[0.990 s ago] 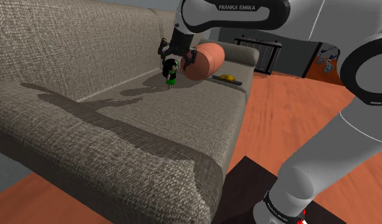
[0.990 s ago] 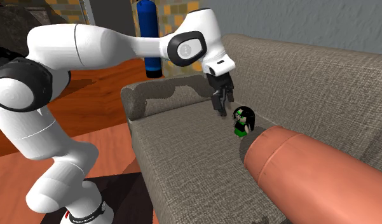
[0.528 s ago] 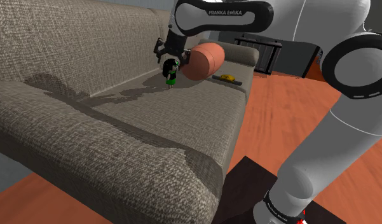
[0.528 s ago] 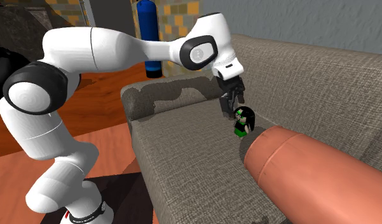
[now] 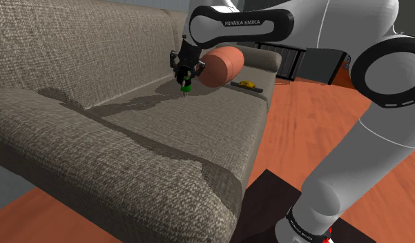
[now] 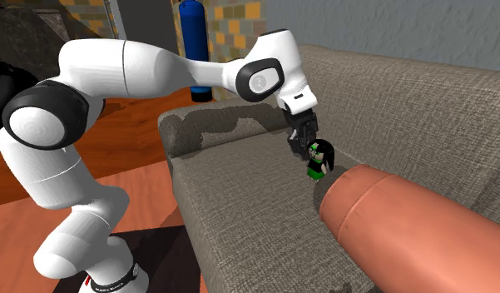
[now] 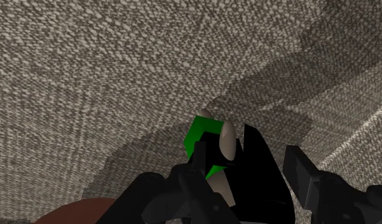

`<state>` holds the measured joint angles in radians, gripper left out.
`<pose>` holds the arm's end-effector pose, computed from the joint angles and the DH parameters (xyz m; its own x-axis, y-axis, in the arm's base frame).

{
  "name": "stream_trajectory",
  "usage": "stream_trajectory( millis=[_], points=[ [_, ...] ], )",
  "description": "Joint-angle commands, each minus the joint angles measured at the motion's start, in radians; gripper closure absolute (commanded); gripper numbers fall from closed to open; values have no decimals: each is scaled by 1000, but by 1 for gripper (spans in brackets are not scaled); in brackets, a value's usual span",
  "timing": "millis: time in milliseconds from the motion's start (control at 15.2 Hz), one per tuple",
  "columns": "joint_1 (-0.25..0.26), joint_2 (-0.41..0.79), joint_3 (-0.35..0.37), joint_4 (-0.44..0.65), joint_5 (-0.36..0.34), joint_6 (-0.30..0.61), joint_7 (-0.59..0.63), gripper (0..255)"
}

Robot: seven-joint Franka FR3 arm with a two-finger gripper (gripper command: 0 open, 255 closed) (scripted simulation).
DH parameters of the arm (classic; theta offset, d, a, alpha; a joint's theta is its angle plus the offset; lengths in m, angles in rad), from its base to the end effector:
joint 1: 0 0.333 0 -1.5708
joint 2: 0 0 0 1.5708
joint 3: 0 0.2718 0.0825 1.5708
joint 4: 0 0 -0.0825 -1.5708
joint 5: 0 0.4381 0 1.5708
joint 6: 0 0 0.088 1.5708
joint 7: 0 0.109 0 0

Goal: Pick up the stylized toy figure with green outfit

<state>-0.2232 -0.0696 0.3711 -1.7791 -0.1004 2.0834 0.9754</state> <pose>0.6246 0.0931 0.5590 0.6445 -0.7019 0.3031 -0.6670 -0.7100 -0.2259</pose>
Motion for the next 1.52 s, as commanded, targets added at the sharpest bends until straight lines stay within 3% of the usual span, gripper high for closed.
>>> stream_trajectory(
  millis=[0, 396, 1452],
  points=[
    [0, 0, 0, -1, 0, 0, 0, 255],
    [0, 1, 0, 0, -1, 1, 1, 255],
    [5, 50, 8, 261, -14, -215, -9, 255]
  ],
)
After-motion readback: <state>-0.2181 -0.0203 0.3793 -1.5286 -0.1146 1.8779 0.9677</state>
